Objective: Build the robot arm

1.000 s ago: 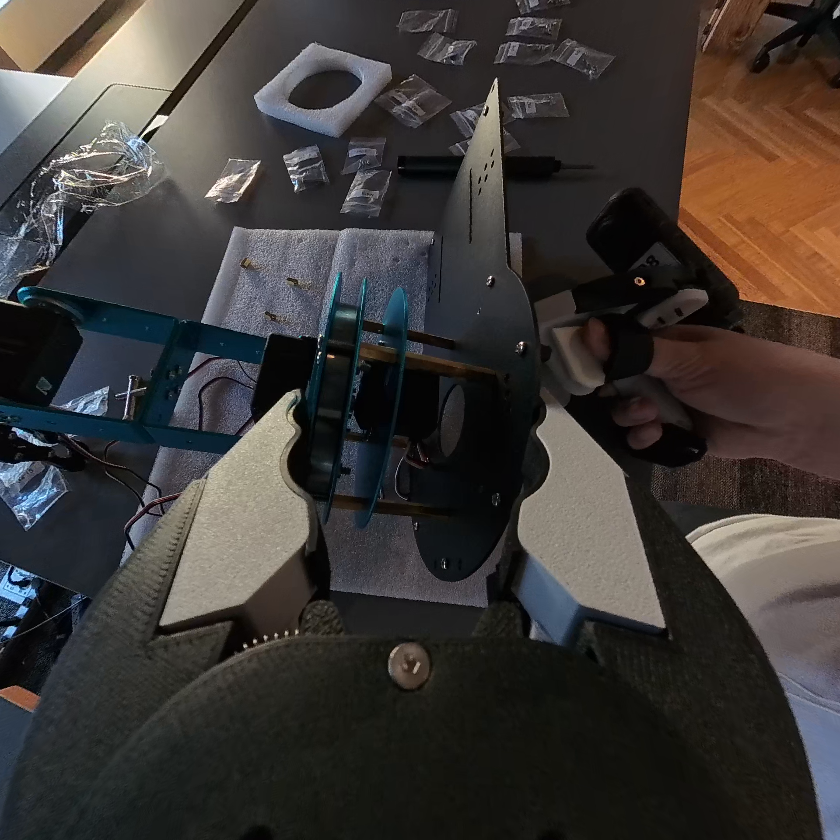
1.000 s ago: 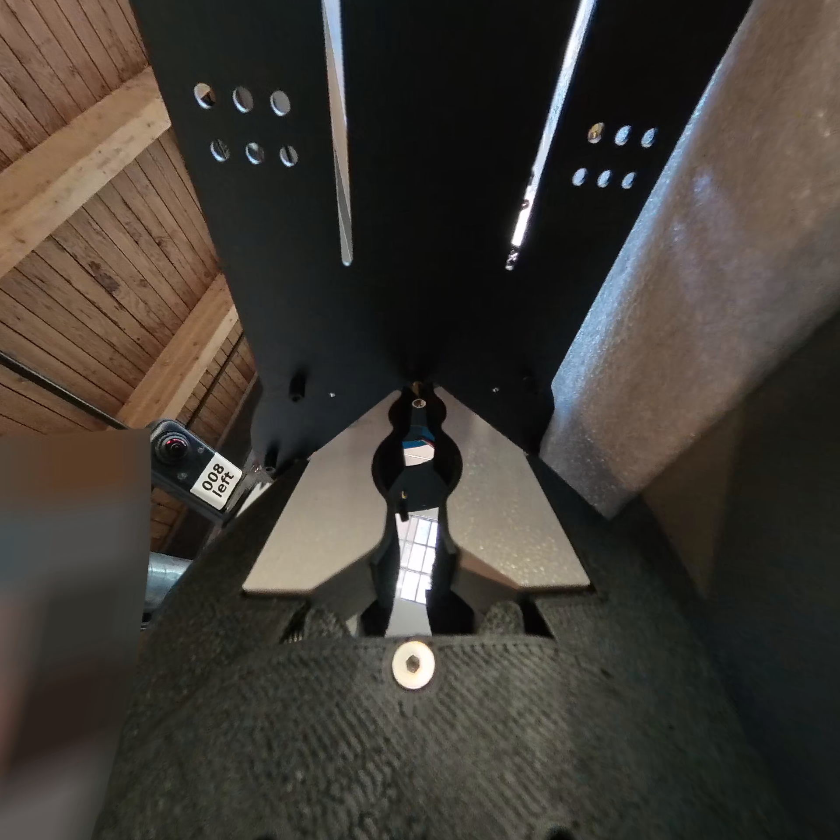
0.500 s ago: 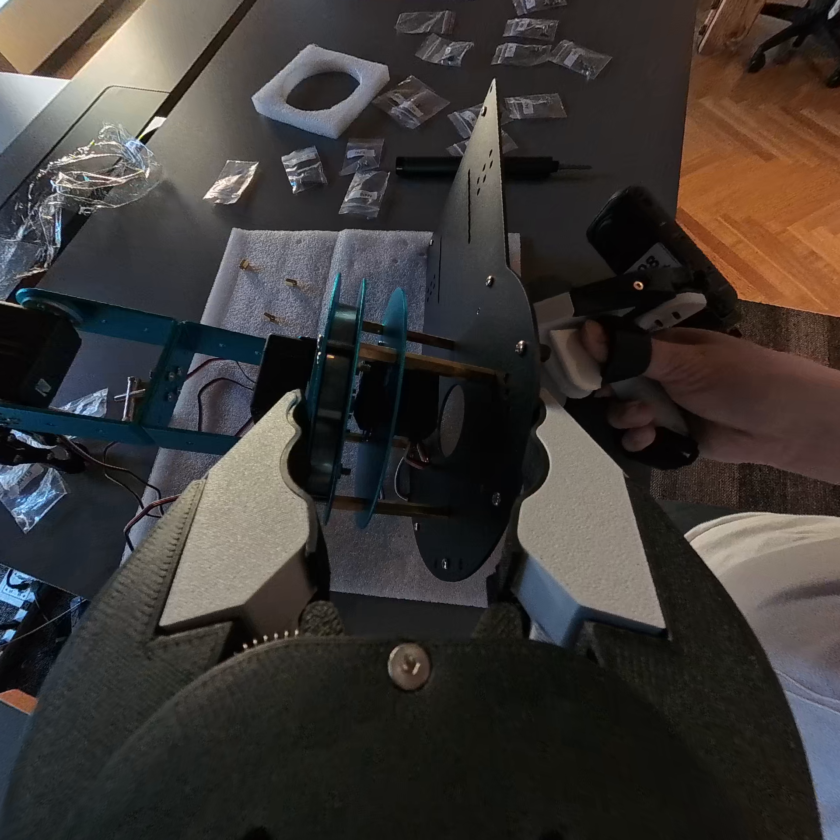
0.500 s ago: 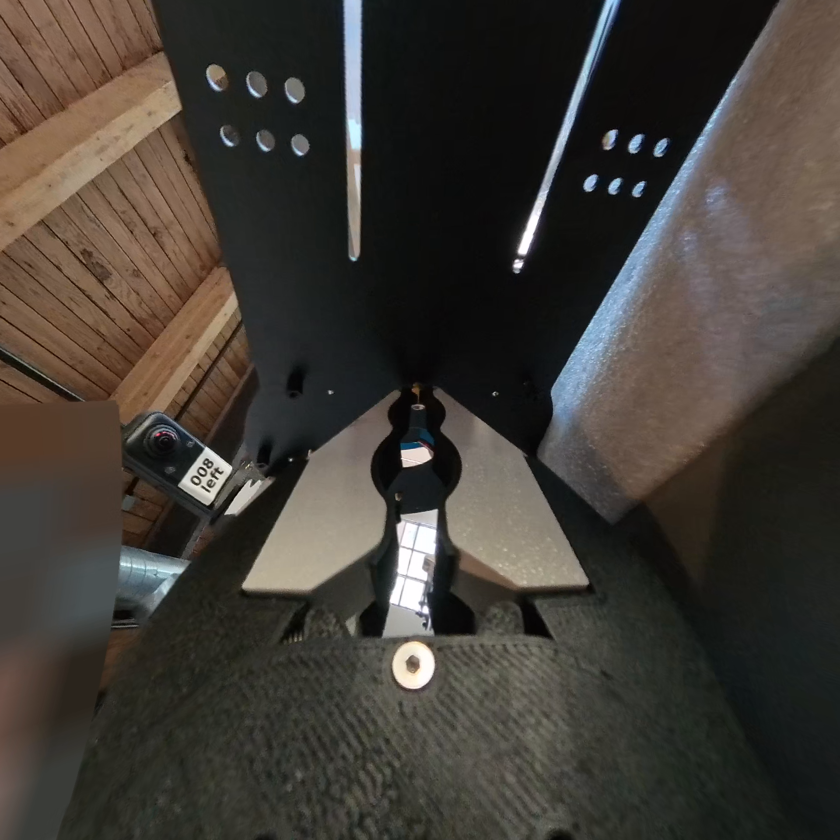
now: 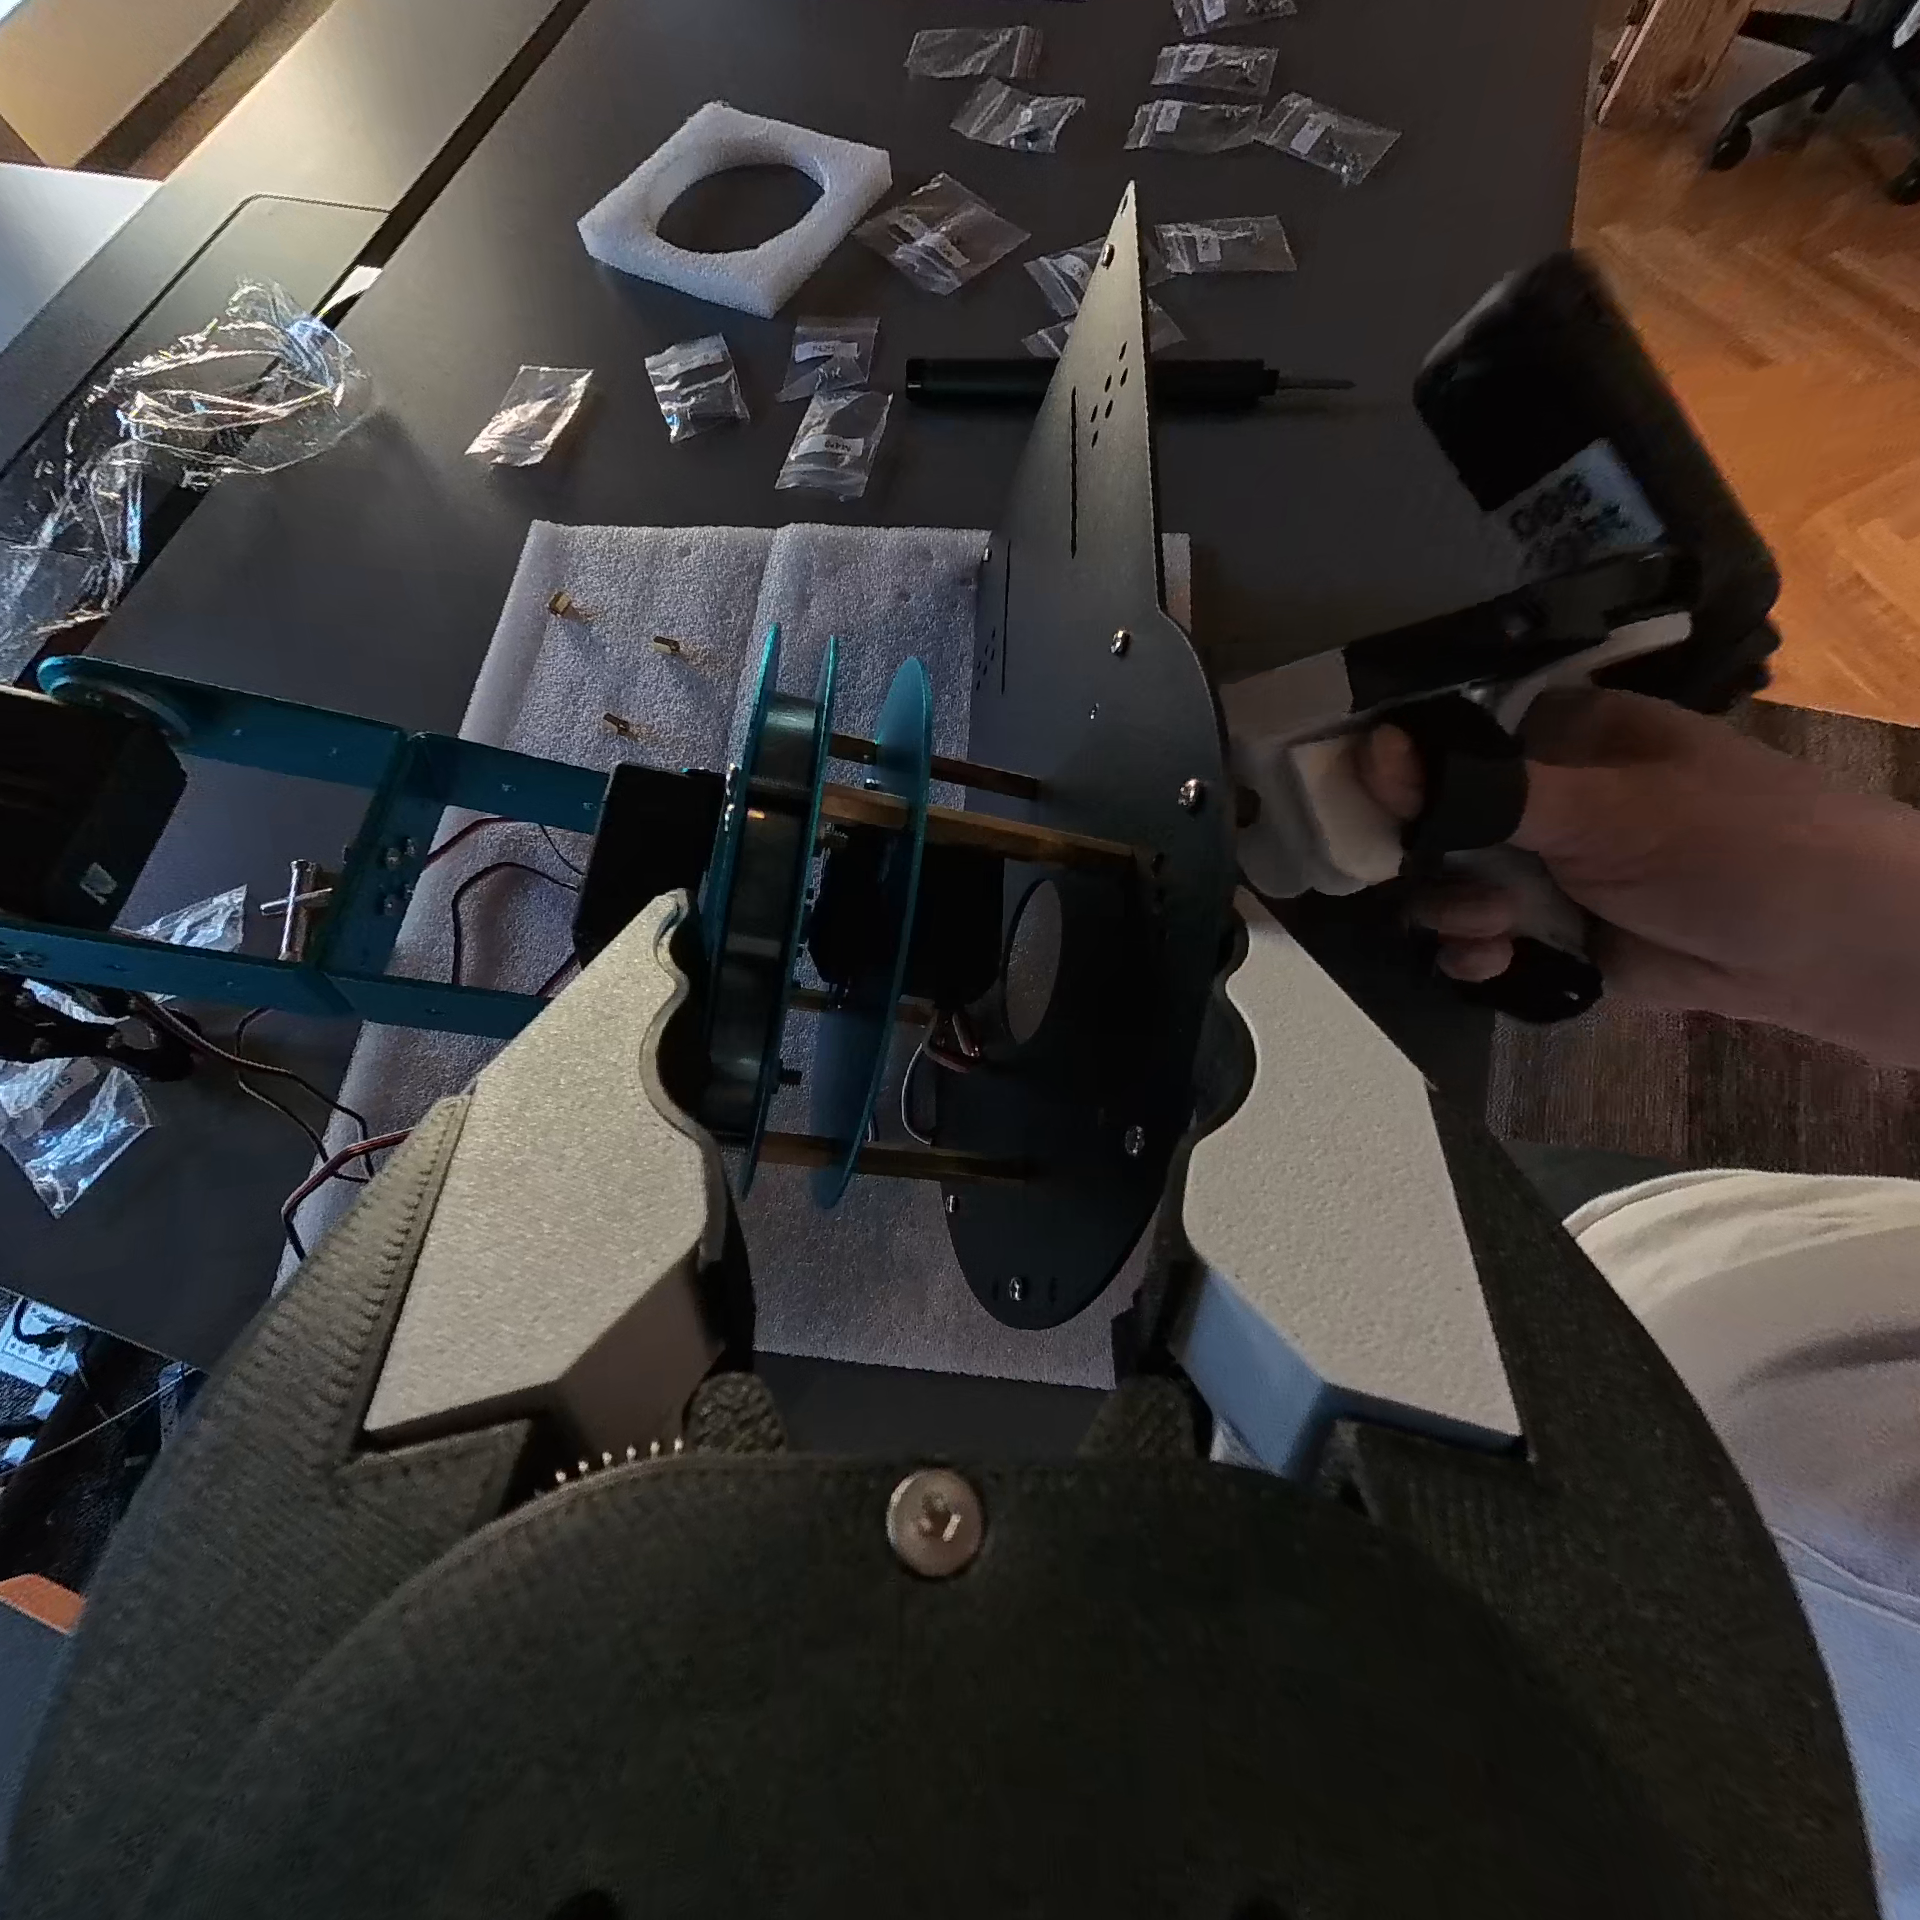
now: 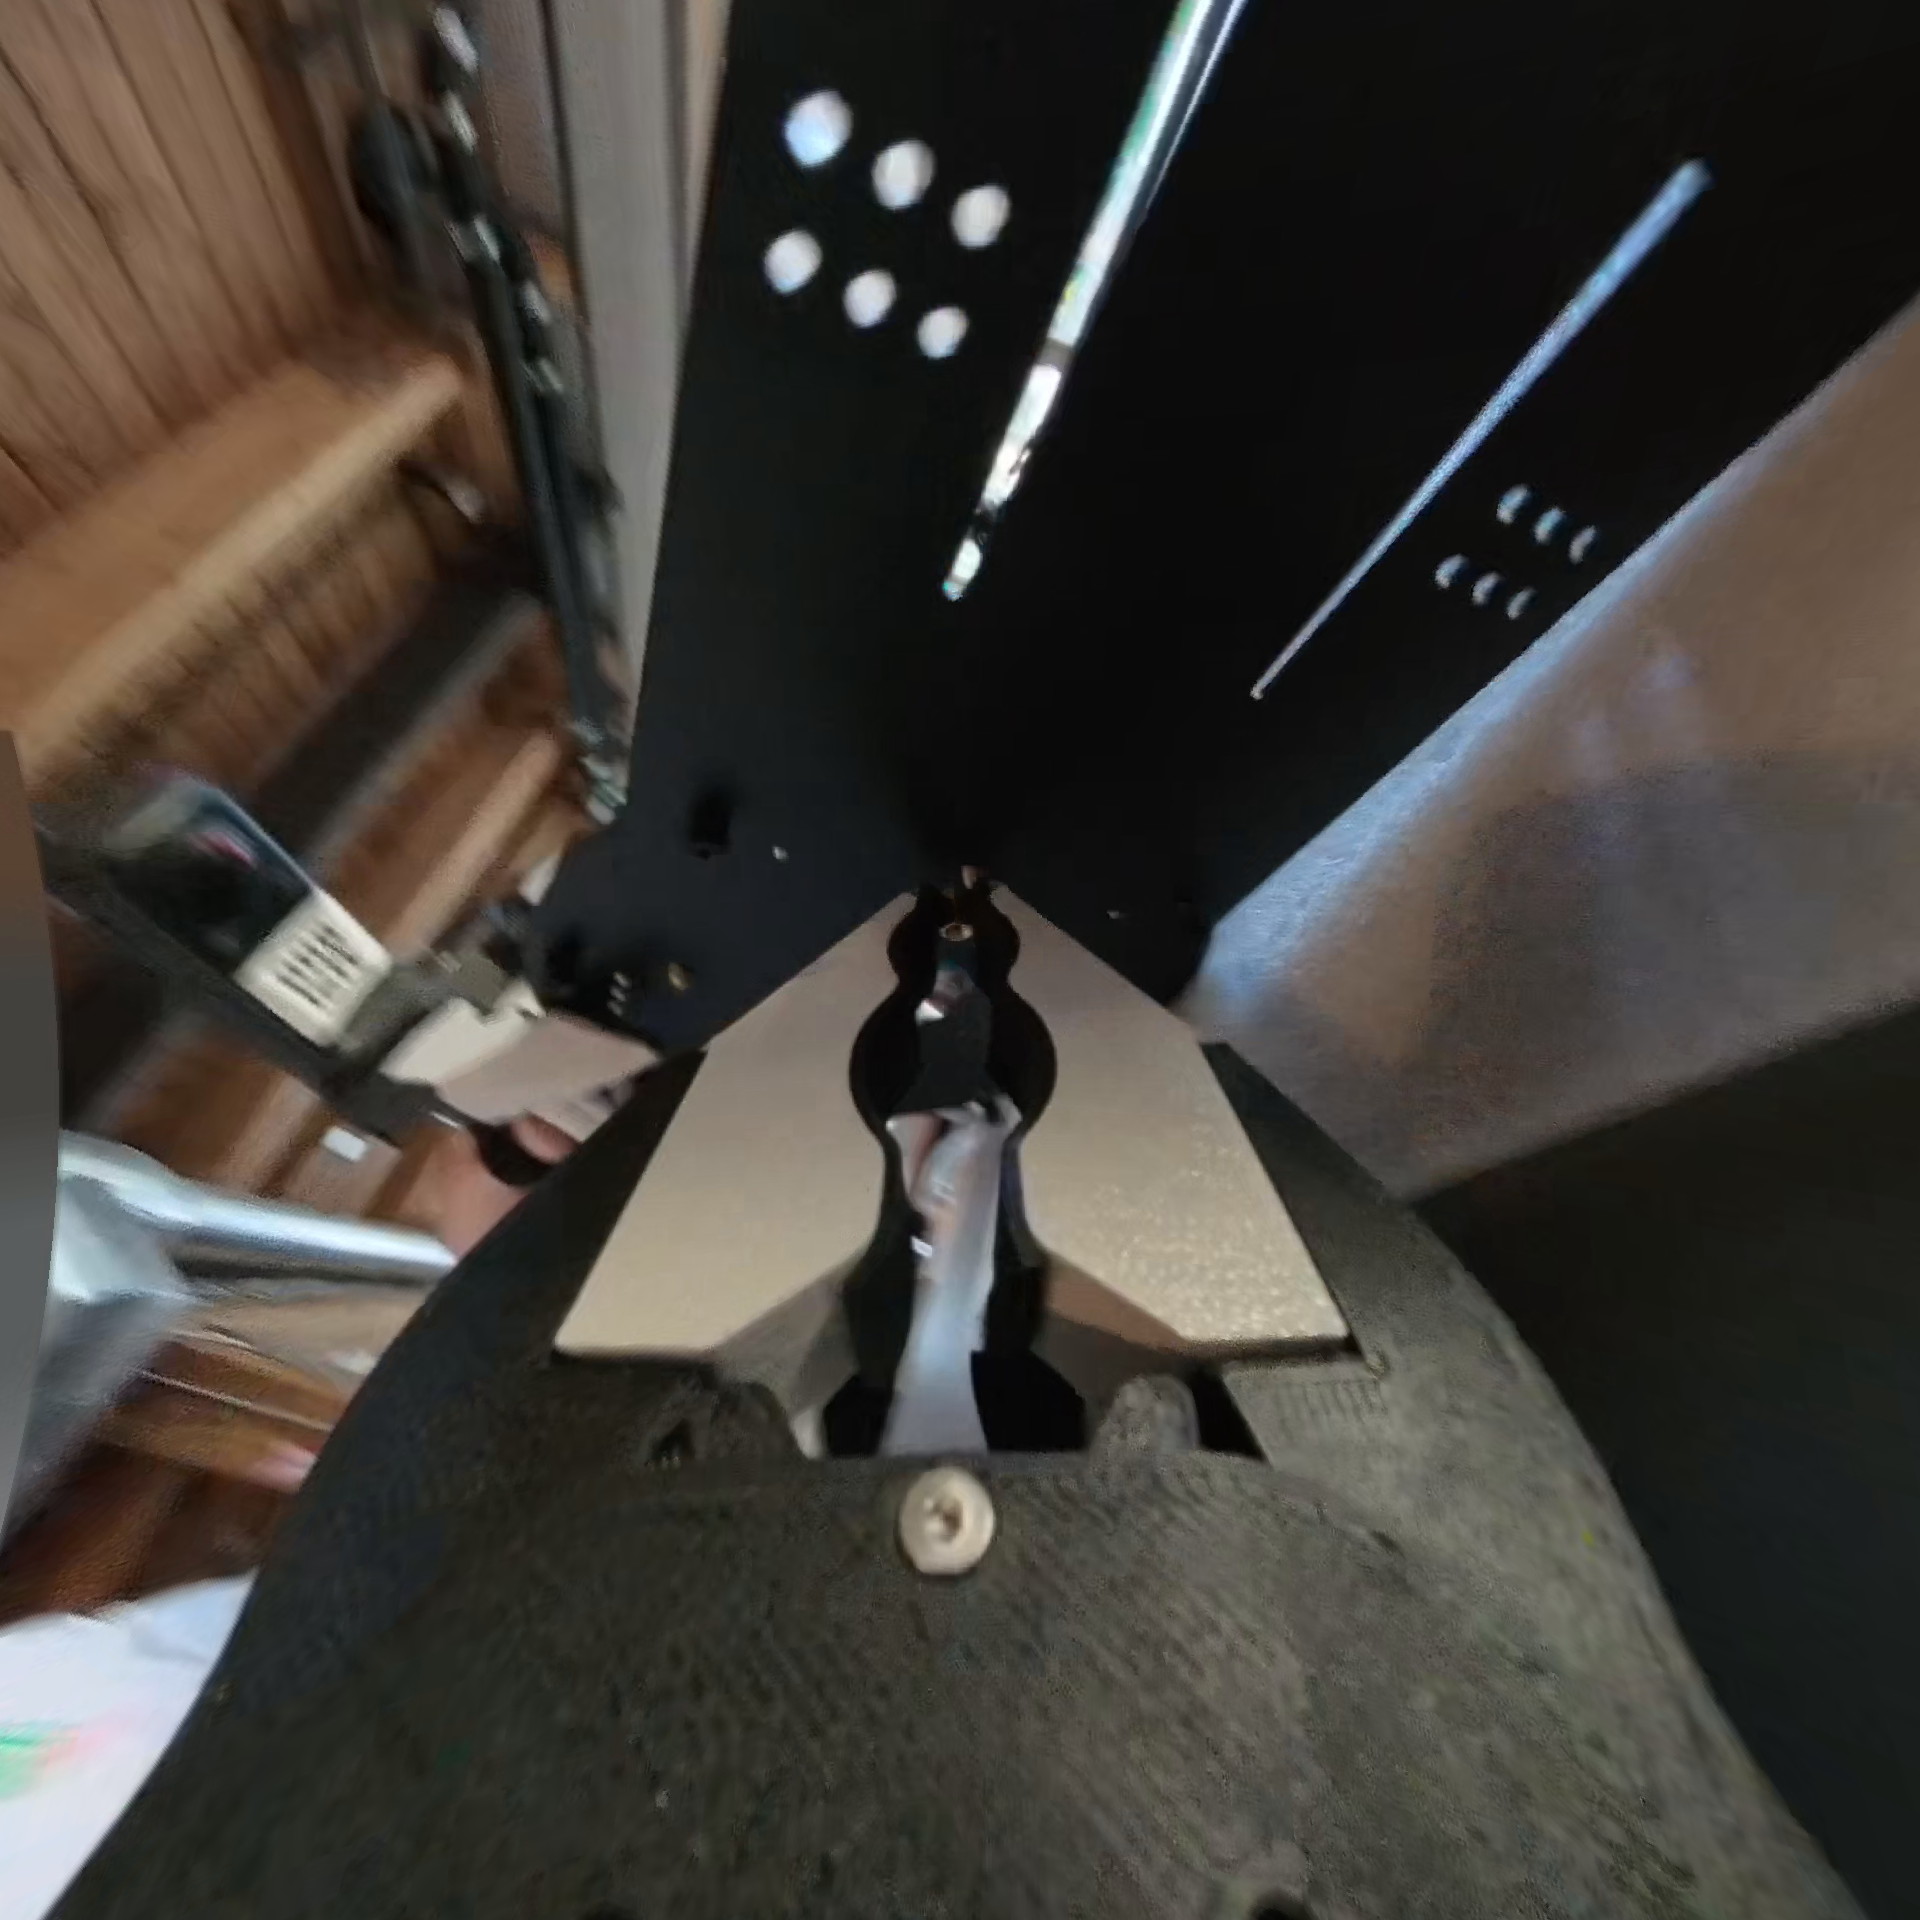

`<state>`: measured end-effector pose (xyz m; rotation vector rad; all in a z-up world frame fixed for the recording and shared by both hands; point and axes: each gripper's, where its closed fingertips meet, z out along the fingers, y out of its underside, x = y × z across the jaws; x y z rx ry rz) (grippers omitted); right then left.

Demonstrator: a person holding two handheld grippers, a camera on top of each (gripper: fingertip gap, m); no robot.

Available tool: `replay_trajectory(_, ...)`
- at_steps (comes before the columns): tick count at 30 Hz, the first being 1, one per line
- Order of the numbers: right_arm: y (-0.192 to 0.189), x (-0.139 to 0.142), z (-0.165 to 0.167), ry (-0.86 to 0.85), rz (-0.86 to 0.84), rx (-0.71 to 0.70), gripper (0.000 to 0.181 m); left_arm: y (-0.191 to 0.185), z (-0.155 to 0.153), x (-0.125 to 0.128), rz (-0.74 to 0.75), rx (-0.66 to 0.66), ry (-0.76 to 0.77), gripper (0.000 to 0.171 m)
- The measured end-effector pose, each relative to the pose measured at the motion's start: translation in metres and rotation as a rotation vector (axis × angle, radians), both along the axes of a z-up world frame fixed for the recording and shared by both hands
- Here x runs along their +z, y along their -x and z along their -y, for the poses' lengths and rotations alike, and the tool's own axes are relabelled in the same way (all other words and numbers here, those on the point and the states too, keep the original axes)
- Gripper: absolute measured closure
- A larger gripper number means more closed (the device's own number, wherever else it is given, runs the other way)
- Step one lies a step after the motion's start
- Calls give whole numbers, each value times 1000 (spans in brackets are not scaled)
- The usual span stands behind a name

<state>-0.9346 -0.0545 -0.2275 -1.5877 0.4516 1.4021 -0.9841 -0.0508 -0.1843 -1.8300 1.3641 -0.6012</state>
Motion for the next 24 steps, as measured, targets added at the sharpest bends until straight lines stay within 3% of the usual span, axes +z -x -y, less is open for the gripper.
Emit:
replay_trajectory(5,-10,-27,5,-43,794,68,177,0,0,0,1,0,0,77)
replay_trajectory(8,-11,-46,6,-46,1115,175,176,0,0,0,2,0,0,77)
replay_trajectory(12,-8,-67,8,-26,1224,270,176,0,0,0,2,2,0,77)
replay_trajectory(18,-9,-56,15,-142,1268,263,171,0,0,0,4,3,0,77)
replay_trajectory(24,-15,-60,16,-147,1293,300,167,0,0,0,5,1,0,77)
